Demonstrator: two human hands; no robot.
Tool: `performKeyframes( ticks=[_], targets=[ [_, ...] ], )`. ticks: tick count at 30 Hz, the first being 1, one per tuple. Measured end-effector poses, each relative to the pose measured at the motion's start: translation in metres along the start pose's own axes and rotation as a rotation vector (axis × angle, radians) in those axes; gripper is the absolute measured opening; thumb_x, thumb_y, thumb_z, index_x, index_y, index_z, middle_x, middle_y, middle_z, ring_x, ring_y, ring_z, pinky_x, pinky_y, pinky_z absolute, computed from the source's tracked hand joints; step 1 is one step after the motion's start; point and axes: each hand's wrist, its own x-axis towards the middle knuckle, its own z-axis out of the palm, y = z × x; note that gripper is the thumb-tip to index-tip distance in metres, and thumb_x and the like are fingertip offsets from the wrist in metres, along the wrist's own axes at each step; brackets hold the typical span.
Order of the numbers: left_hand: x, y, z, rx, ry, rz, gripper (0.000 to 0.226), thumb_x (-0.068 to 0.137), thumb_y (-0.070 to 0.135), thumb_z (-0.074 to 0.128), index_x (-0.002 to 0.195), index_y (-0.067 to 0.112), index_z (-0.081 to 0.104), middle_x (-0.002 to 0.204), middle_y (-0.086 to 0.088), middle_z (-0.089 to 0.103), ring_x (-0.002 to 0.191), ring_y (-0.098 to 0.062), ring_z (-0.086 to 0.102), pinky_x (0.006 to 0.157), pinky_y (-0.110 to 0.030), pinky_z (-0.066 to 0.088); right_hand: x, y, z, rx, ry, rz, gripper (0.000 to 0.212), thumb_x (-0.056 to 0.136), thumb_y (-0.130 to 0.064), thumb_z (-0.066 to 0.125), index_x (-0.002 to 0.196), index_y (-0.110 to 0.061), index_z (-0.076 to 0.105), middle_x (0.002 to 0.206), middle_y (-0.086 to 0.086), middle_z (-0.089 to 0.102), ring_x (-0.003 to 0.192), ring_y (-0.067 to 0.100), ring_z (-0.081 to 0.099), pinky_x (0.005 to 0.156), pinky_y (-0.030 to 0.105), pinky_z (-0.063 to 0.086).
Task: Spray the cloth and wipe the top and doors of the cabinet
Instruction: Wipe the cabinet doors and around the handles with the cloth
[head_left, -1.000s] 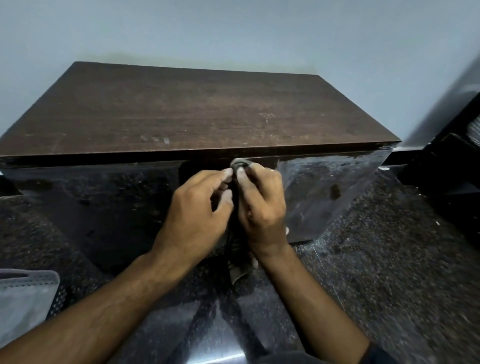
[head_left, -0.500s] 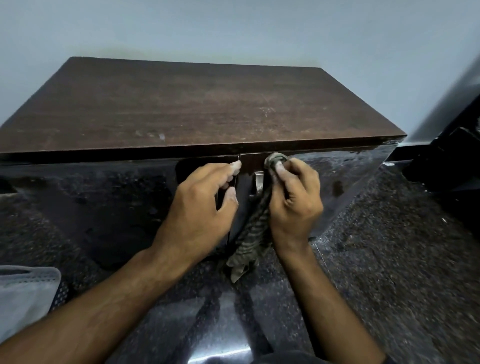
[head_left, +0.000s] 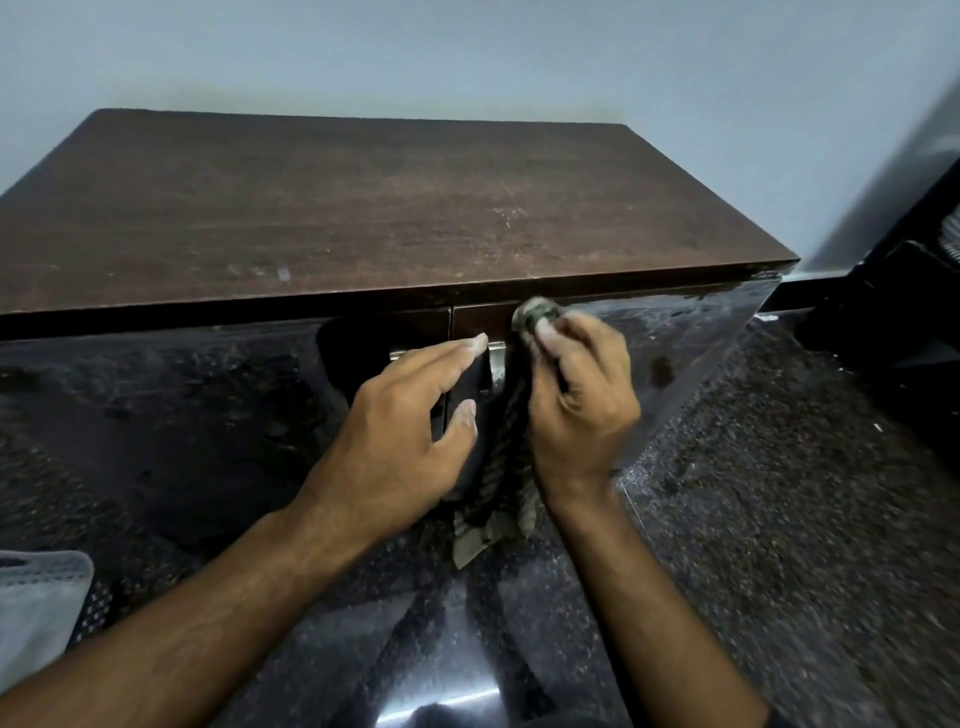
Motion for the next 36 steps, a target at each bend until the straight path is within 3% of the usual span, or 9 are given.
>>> performKeyframes(
  ticks=[4,7,14,20,23,26,30,36],
  targets=[
    [0.0,-0.005,0.0,-0.001,-0.002,0.01,0.052,0.089,0.007,0.067,0.139,0.011,0.054,0.139,0.005,0.056,0.127,-0.002,0.052,0.106,-0.015,0.038,0.002,0.002,0.0,-0.016,0.081,0.089,0.003,0.086,0.003,0.073,0.086,0.006,0.074,0.095,0.016,0.069,0.087,0.029,0.066,0.076,0.042,0.057],
    [0.0,-0.006,-0.001,-0.007,0.004,0.017,0.051,0.089,0.006,0.066,0.138,0.01,0.055,0.139,0.005,0.057,0.128,-0.004,0.051,0.107,-0.017,0.039,-0.016,-0.001,0.0,-0.024,-0.002,0.096,0.003,0.084,0.007,0.073,0.086,0.009,0.074,0.095,0.02,0.07,0.087,0.032,0.067,0.075,0.045,0.058],
    [0.0,-0.009,0.0,0.014,0.006,0.029,0.047,0.088,0.011,0.063,0.135,0.009,0.058,0.135,0.003,0.06,0.124,-0.007,0.056,0.104,-0.021,0.044,-0.009,0.008,0.003,0.0,0.028,0.077,0.004,0.085,0.003,0.074,0.085,0.007,0.073,0.096,0.017,0.069,0.087,0.031,0.066,0.077,0.04,0.057],
    [-0.002,-0.01,0.001,0.037,-0.078,-0.022,0.043,0.088,0.008,0.066,0.132,0.01,0.062,0.132,0.002,0.063,0.118,-0.008,0.06,0.103,-0.023,0.046,-0.044,0.009,-0.002,-0.056,-0.139,0.074,0.01,0.083,0.013,0.071,0.09,0.007,0.075,0.099,0.018,0.069,0.089,0.03,0.063,0.083,0.031,0.053],
    [-0.002,-0.007,0.003,0.033,-0.099,-0.021,0.044,0.088,0.009,0.067,0.132,0.009,0.061,0.131,0.002,0.063,0.119,-0.006,0.058,0.104,-0.016,0.041,-0.028,0.007,0.001,-0.025,-0.069,0.049,0.012,0.084,0.011,0.07,0.093,0.006,0.075,0.101,0.017,0.069,0.091,0.027,0.062,0.086,0.026,0.051],
    [-0.002,-0.008,0.003,0.042,-0.099,-0.044,0.044,0.088,0.01,0.067,0.132,0.01,0.061,0.132,0.004,0.063,0.121,-0.005,0.057,0.105,-0.016,0.041,-0.02,0.006,0.004,-0.033,-0.042,0.029,0.008,0.084,0.011,0.069,0.088,0.006,0.075,0.099,0.017,0.069,0.089,0.028,0.062,0.083,0.027,0.052],
    [-0.003,-0.006,0.002,0.029,-0.097,-0.049,0.046,0.087,0.008,0.067,0.133,0.011,0.061,0.132,0.003,0.063,0.12,-0.006,0.059,0.105,-0.021,0.044,-0.043,0.005,-0.003,-0.074,-0.196,0.033,0.01,0.082,0.014,0.069,0.088,0.008,0.074,0.098,0.018,0.069,0.089,0.03,0.062,0.081,0.032,0.054],
    [-0.004,-0.005,0.003,0.032,-0.109,-0.05,0.047,0.088,0.011,0.067,0.134,0.012,0.06,0.133,0.003,0.062,0.12,-0.005,0.058,0.105,-0.018,0.042,-0.036,0.011,-0.002,-0.009,-0.162,0.013,0.015,0.087,0.01,0.063,0.095,0.006,0.075,0.102,0.017,0.068,0.094,0.026,0.058,0.09,0.022,0.046]
  ],
)
